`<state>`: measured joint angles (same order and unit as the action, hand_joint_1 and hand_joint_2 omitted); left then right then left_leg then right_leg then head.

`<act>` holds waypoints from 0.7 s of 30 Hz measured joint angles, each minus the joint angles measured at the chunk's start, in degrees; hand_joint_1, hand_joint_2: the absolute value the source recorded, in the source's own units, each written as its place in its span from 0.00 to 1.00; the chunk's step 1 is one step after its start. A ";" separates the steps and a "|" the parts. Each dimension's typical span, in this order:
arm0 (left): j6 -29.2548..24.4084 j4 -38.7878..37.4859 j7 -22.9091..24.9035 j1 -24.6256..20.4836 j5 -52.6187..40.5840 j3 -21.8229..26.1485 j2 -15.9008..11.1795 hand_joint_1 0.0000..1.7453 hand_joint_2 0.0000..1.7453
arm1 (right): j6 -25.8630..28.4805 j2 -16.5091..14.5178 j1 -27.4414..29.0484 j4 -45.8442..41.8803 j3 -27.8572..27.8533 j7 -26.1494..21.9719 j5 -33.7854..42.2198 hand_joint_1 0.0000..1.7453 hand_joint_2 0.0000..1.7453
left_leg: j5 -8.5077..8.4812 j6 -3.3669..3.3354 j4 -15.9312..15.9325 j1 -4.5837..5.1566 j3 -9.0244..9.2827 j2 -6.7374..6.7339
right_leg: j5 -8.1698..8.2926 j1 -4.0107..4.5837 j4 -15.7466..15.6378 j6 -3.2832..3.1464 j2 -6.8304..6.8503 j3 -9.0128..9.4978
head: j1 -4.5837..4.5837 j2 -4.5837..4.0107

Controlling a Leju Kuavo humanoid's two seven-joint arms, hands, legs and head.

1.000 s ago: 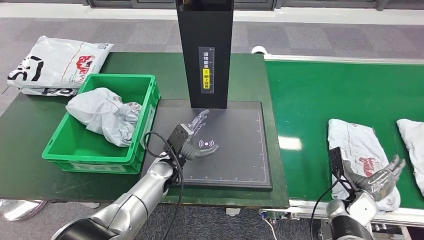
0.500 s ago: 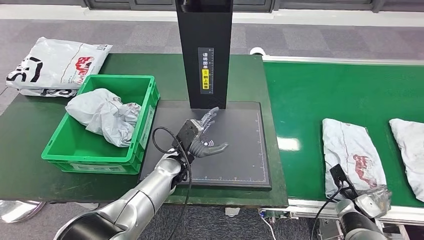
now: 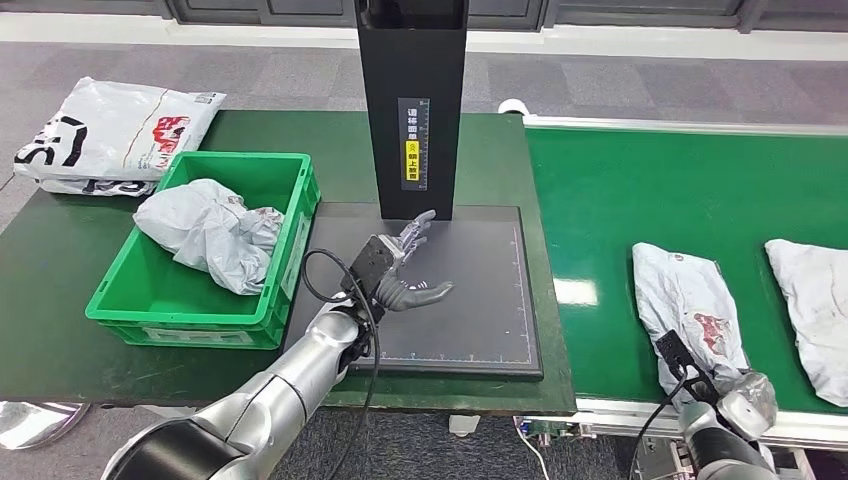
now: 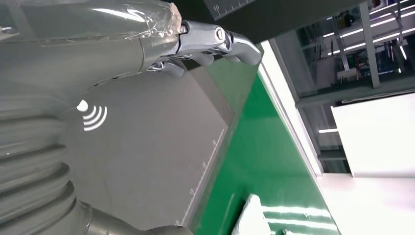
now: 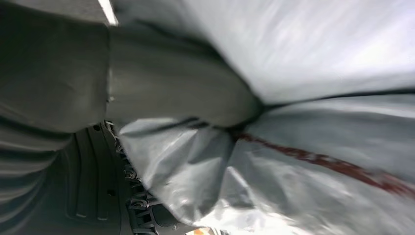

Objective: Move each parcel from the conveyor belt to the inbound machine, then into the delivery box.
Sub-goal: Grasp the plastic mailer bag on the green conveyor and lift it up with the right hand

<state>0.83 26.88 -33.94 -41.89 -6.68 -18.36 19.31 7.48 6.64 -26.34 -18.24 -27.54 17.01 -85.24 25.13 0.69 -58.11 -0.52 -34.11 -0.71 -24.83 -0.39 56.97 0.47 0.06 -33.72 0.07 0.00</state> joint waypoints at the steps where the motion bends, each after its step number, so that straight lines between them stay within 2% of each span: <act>1: -0.05 0.15 0.00 0.02 0.01 0.00 -0.18 0.00 1.00 | 0.71 -0.06 -0.03 -0.01 0.00 -0.25 0.07 1.00 1.00 | 0.00 0.00 0.00 0.00 0.00 0.00 | 0.00 0.00 0.00 0.00 0.00 -0.01 | 0.00 0.00; 5: -0.11 0.51 0.00 0.09 0.03 0.00 -0.66 0.00 1.00 | 1.63 -0.34 -0.26 -0.03 0.00 -0.67 0.24 1.00 1.00 | 0.00 0.00 0.00 0.00 -0.01 0.00 | -0.01 0.01 0.00 -0.01 0.01 -0.04 | 0.00 0.00; 7: -0.34 0.72 0.03 0.16 0.11 0.00 -0.85 0.00 1.00 | 3.73 -0.55 -0.34 -0.10 -0.01 -1.94 0.82 1.00 1.00 | 0.00 0.01 0.01 -0.01 -0.05 0.02 | -0.01 0.01 0.01 -0.01 0.02 -0.05 | -0.01 0.00; 11: -1.80 2.01 0.49 1.06 0.53 0.00 -1.55 0.00 1.00 | 14.65 -2.25 -0.16 -1.83 -0.08 -9.35 4.51 1.00 1.00 | -0.01 0.01 0.01 0.05 -0.22 -0.01 | -0.01 -0.05 0.08 -0.02 0.00 -0.25 | -0.02 0.00; 13: -2.30 2.95 0.77 1.73 0.56 0.00 -1.91 0.00 1.00 | 17.47 -3.68 -0.08 -3.91 -0.08 -11.53 6.18 1.00 1.00 | -0.07 -0.01 0.01 0.09 -0.31 0.05 | -0.01 -0.08 0.12 -0.02 0.06 -0.39 | -0.01 0.00; 21: -2.56 4.89 1.25 2.92 0.54 0.00 -2.86 0.00 1.00 | 17.92 -6.01 0.11 -9.02 0.21 -11.92 8.63 1.00 1.00 | -0.21 -0.03 0.01 0.12 -0.68 0.58 | -0.04 -0.10 0.15 0.00 0.56 -0.58 | -0.02 0.00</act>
<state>-1.74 31.77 -32.70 -38.97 -6.14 -18.36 16.45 25.40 0.63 -26.23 -27.26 -27.33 5.08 -76.60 24.91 0.67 -58.09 -0.39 -34.79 -0.13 -24.87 -0.49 57.13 0.47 0.62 -34.30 0.04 0.00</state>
